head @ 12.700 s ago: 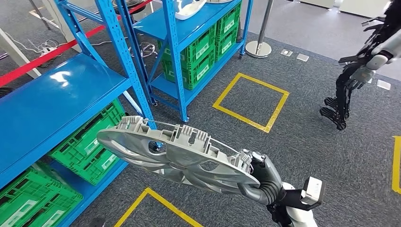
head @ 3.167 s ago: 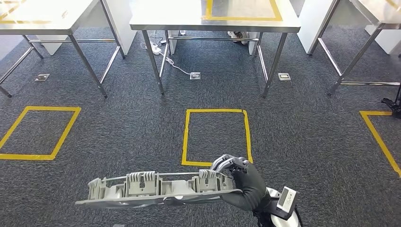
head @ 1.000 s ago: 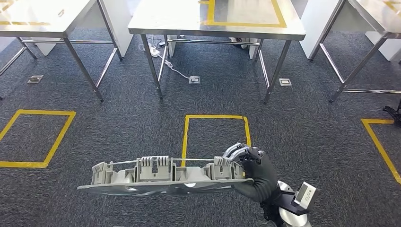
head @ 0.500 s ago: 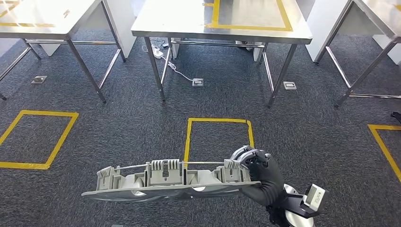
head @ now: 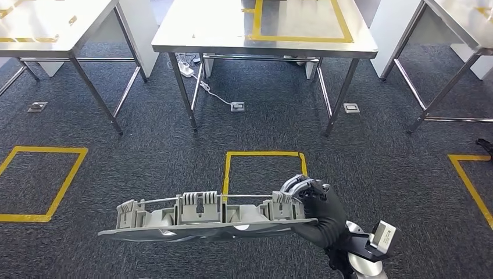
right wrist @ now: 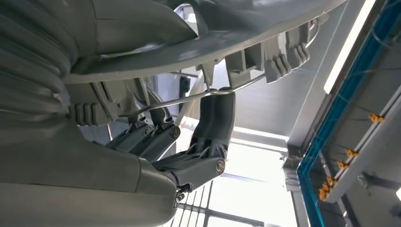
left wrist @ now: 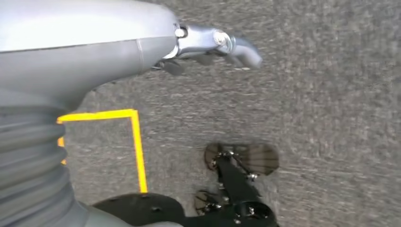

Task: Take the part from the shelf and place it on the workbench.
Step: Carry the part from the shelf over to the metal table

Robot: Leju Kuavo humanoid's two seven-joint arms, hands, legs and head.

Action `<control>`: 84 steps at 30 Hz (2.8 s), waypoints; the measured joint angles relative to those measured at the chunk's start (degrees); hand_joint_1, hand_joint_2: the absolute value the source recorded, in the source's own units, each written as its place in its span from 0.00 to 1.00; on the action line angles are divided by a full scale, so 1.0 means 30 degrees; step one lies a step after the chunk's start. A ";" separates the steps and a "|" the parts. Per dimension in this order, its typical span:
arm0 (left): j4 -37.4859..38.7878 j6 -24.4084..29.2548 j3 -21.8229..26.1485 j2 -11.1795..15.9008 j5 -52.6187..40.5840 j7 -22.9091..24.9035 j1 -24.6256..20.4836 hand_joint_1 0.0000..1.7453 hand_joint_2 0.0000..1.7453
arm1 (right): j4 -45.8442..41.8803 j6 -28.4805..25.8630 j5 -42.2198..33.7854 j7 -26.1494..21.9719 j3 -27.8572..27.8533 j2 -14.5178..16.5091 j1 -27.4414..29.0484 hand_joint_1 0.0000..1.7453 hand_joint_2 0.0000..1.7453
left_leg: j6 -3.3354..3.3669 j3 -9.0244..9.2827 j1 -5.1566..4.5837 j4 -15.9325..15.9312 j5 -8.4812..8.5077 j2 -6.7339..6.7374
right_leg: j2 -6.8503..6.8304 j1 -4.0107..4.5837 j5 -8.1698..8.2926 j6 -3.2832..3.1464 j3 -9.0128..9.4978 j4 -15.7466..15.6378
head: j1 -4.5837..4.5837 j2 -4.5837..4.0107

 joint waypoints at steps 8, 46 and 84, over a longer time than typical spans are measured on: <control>0.0013 0.0040 -0.0040 0.0000 -0.0115 0.0158 -0.0052 0.00 1.00 | 0.0107 0.0056 0.0045 0.0000 -0.0047 0.0009 -0.0209 1.00 1.00 | 0.0529 0.0782 0.0131 -0.0132 -0.0318 -0.0079 | -0.0020 -0.0110 -0.1642 0.0611 -0.3621 0.5414 | 0.0291 0.0000; 0.0038 0.0053 -0.0313 0.0089 0.0075 0.0328 -0.0043 0.00 1.00 | 0.0036 -0.0051 0.0465 0.0004 0.0155 -0.0005 0.0201 1.00 1.00 | 0.0032 0.2002 0.0032 -0.0211 -0.1177 -0.0197 | -0.0190 0.0212 0.1546 -0.0154 -0.2243 0.0034 | 0.0383 0.0000; 0.0009 0.0244 -0.0893 0.1109 -0.0515 -0.0239 -0.1379 0.00 1.00 | -0.0807 -0.0470 0.0260 -0.0013 -0.0782 -0.0155 -0.0201 1.00 1.00 | -0.0573 -0.1325 0.0084 0.5179 -0.2938 -0.0139 | -0.0011 -0.0043 0.1273 -0.0529 -0.1280 -0.0256 | 0.0146 0.0000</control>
